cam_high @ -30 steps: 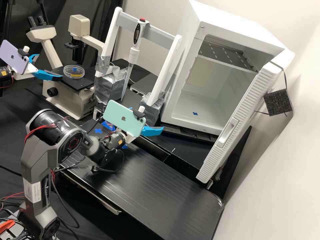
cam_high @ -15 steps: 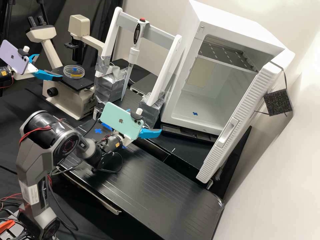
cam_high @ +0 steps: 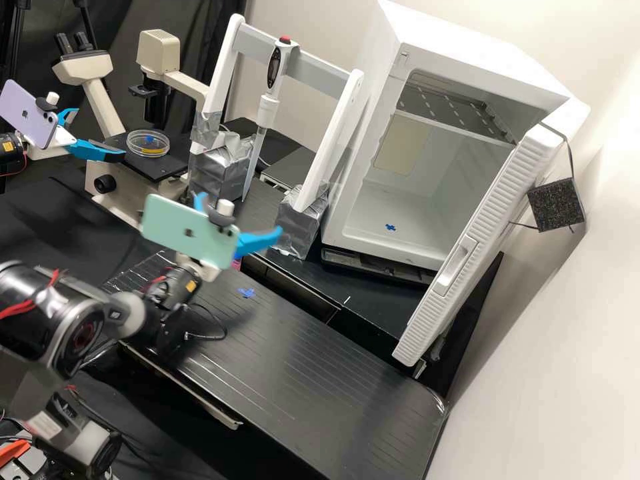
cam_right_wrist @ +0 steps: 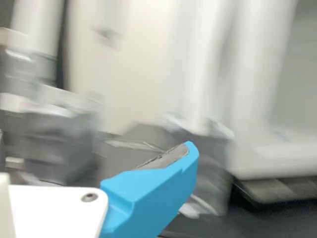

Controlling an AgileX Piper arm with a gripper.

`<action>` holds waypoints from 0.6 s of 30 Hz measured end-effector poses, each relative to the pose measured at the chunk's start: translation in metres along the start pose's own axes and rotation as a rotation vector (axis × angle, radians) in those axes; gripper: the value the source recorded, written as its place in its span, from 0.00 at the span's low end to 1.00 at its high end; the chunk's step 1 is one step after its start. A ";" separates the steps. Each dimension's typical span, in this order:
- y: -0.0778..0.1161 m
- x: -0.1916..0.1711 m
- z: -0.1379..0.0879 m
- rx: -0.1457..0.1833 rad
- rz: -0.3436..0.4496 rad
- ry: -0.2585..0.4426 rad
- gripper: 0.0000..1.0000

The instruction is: Move the petri dish to the bench

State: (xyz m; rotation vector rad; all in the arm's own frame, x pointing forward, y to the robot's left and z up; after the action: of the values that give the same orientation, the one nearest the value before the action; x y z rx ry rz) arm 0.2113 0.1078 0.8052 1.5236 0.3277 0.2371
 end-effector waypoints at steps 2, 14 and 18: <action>-0.008 -0.003 -0.018 -0.030 -0.032 0.078 1.00; -0.023 0.006 -0.081 -0.095 -0.118 0.291 1.00; -0.026 0.007 -0.095 -0.118 -0.127 0.327 1.00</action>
State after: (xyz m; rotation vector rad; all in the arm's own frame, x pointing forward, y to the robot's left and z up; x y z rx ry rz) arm 0.1829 0.1981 0.7776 1.3407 0.6566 0.3999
